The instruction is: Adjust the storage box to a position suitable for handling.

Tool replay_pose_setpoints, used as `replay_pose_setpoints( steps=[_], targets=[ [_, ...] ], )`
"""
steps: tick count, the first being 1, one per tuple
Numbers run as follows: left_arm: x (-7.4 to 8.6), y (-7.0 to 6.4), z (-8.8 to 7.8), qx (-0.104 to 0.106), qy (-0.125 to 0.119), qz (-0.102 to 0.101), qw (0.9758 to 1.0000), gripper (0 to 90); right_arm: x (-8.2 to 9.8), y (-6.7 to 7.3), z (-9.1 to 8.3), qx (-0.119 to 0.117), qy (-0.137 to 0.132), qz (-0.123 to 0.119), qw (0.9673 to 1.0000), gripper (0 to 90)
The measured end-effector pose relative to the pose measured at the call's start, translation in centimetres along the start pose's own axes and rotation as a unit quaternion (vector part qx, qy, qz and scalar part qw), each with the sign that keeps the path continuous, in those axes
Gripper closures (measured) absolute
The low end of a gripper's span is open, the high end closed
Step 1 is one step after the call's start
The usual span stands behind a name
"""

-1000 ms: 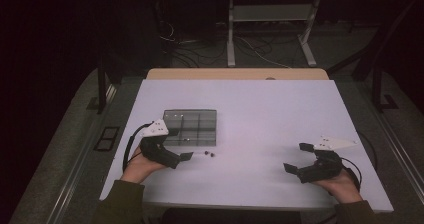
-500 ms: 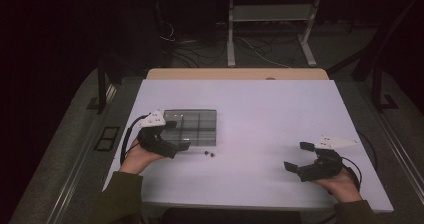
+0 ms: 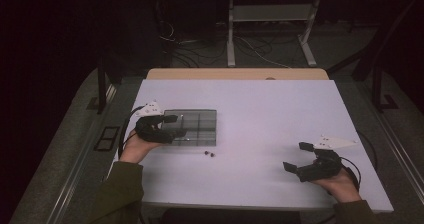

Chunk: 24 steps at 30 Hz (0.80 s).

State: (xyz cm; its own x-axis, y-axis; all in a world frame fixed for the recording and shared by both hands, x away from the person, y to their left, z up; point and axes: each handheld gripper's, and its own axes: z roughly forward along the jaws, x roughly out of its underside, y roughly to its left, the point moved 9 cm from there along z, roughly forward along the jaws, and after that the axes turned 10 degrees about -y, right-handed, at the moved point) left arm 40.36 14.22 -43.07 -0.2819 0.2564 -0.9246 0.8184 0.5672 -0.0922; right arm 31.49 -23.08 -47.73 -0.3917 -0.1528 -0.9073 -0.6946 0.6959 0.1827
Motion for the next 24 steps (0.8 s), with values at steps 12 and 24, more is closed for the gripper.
replay_pose_setpoints(
  steps=[12,24],
  targets=[
    [0.7,2.9,-0.8,-0.052,0.011,-0.009,0.9985,72.3,0.1,0.1,0.1,0.0,0.001,-0.007,1.0,0.4],
    [2.1,5.8,-2.4,-0.108,0.037,-0.026,0.9931,89.2,0.1,0.1,0.2,0.0,0.002,-0.009,1.0,0.5]
  ],
)
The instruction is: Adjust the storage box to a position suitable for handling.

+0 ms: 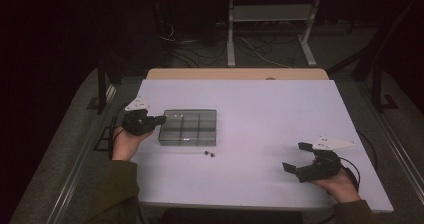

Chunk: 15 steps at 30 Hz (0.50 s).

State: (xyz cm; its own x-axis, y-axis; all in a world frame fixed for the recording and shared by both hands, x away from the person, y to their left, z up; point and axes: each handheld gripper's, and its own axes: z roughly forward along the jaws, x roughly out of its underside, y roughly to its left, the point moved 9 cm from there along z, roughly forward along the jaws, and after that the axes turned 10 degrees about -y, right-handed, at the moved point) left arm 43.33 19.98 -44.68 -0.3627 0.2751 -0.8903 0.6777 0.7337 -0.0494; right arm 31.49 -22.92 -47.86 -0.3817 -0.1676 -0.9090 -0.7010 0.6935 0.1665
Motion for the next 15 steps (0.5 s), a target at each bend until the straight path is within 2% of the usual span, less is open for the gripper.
replay_pose_setpoints(
  steps=[4,9,15],
  targets=[
    [0.6,1.0,-0.3,-0.013,0.009,-0.001,0.9999,89.2,0.0,0.0,0.0,0.0,0.0,-0.002,1.0,0.4],
    [1.6,2.0,-0.3,-0.033,0.021,-0.014,0.9991,89.2,0.0,0.0,0.0,0.002,0.001,-0.002,1.0,0.5],
    [3.0,2.5,0.2,-0.037,0.042,-0.023,0.9982,89.2,0.1,0.0,0.0,0.004,0.002,-0.004,1.0,0.4]
  ],
)
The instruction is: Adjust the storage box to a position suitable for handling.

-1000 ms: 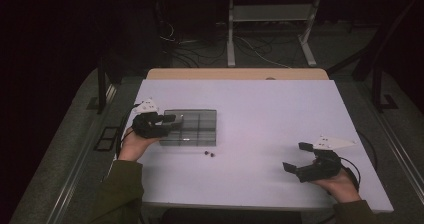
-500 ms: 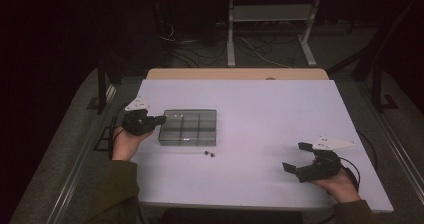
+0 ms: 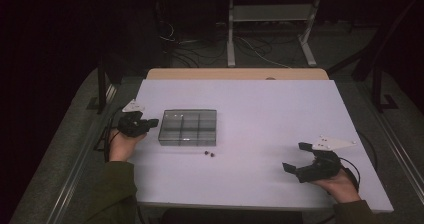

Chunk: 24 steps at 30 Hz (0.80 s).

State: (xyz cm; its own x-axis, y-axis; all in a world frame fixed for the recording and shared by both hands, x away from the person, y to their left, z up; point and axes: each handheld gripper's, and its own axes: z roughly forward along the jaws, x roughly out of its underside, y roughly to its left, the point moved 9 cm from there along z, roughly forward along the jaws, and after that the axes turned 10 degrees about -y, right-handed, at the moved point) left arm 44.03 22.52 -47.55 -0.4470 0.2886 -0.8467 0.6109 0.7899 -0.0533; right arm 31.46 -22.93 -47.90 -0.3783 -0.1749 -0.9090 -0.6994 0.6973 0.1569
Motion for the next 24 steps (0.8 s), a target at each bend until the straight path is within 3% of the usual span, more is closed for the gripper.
replay_pose_setpoints(
  steps=[5,11,24],
  targets=[
    [0.9,0.1,0.4,0.005,0.019,-0.007,0.9998,89.2,0.0,0.0,0.0,0.001,0.0,-0.001,1.0,0.5],
    [1.7,-0.3,1.0,0.015,0.039,-0.002,0.9991,89.2,0.0,0.0,0.0,0.001,0.0,-0.002,1.0,0.4],
    [1.8,-0.6,1.2,0.017,0.045,-0.004,0.9988,89.3,0.0,0.0,0.0,0.001,-0.001,-0.002,1.0,0.5]
  ],
)
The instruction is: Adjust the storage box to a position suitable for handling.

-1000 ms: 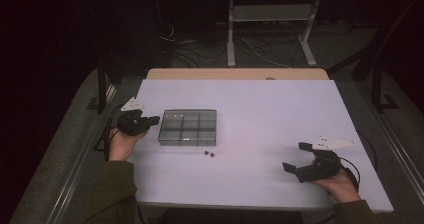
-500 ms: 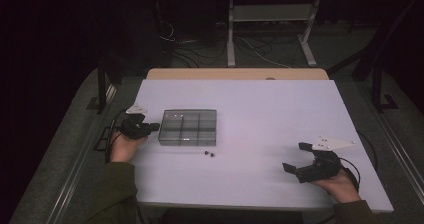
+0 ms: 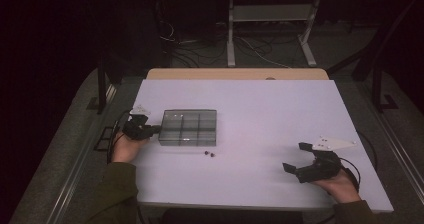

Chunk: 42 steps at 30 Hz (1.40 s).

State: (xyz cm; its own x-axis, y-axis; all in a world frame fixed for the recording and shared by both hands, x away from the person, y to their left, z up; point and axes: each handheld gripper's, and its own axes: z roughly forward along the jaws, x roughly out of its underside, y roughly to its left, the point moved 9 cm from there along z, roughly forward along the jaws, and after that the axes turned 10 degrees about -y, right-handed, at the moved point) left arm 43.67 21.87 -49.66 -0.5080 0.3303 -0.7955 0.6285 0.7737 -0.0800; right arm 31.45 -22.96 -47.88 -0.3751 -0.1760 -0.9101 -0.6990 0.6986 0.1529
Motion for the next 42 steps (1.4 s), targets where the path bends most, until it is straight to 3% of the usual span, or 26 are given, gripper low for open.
replay_pose_setpoints(
  steps=[8,30,42],
  targets=[
    [-0.3,-0.1,0.1,-0.008,-0.005,-0.003,0.9999,89.3,0.0,0.0,0.0,0.0,-0.001,-0.001,1.0,0.4],
    [-1.5,-2.4,2.3,0.017,-0.014,0.011,0.9997,89.3,0.0,0.0,0.0,0.0,0.0,-0.001,1.0,0.4],
    [-2.5,-4.3,3.4,0.04,-0.015,0.019,0.9989,89.3,-0.1,0.1,0.0,-0.003,0.001,-0.001,1.0,0.5]
  ],
)
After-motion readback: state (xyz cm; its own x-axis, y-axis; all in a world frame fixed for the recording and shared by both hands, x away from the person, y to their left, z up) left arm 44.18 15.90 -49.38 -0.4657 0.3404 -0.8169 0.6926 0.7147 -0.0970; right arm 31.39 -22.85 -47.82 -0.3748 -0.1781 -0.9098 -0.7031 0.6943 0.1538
